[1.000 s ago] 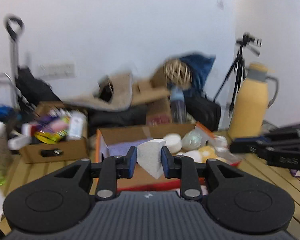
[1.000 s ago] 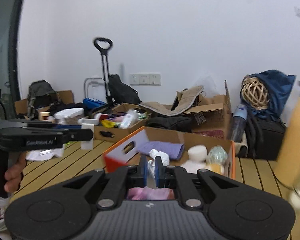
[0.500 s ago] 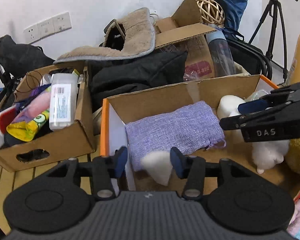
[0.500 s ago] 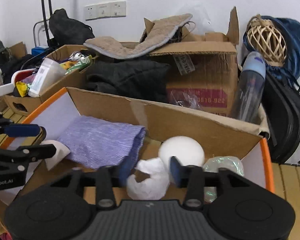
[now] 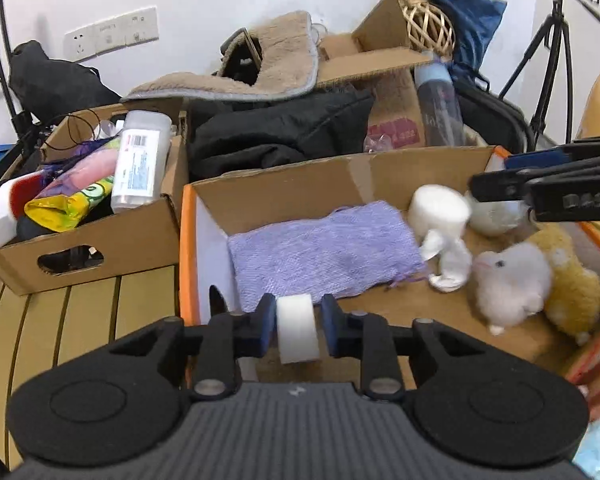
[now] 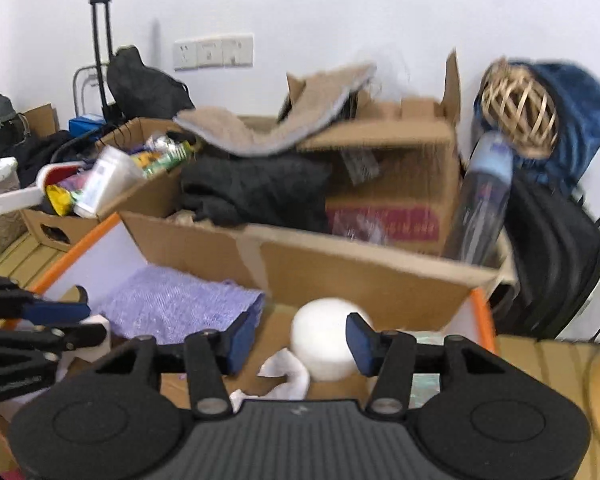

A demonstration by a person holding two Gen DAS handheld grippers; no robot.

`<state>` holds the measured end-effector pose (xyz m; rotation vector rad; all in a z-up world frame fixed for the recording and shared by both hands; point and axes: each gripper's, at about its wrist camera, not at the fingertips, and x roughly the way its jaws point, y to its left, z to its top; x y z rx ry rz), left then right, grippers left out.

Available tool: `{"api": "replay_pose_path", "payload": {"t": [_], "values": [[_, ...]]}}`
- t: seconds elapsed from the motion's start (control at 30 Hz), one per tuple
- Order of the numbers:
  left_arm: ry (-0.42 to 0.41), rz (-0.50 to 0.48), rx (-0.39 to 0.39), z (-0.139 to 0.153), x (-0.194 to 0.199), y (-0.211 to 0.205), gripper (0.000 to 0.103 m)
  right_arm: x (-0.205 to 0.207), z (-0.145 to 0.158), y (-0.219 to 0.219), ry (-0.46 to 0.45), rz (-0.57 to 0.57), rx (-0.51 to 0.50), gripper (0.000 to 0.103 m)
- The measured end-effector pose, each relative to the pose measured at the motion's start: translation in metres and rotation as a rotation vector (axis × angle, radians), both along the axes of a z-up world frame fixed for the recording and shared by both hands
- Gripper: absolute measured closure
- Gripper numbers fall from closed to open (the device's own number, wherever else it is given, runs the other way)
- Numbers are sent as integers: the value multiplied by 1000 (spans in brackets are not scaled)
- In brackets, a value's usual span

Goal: Organize soft objects
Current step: 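Carry the white tissue into the box and open both grippers, then move both grippers back over the table toward the purple satin cloth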

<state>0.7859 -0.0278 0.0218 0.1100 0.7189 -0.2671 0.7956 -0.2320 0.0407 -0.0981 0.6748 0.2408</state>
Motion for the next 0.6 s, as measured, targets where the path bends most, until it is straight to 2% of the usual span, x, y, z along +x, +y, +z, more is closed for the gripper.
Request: {"api": "replay_pose_path", "payload": {"t": [0.07,0.2,0.27,0.33,0.4,0.47,0.6], "values": [[-62,4,-37,20,-18,4,58,-16,19,-6,-14,-12,0,50],[-154,-20,-51,75,-66,10,54,-57,59,-27,-44,-19,-4,45],[-202,-20,-42,100,-99,14,48,-85,78,-37,-72,-29,-17,39],[-254,-14,-40,118,-135,22,43,-120,94,-48,-103,-24,-18,38],[-308,-7,-51,128,-181,30,37,-162,104,-58,-139,-17,1,37],[-365,-13,-49,130,-230,35,29,-207,107,-67,-174,-5,38,30],[-442,-12,-84,113,-334,40,23,-309,94,-69,-243,47,85,27]]}}
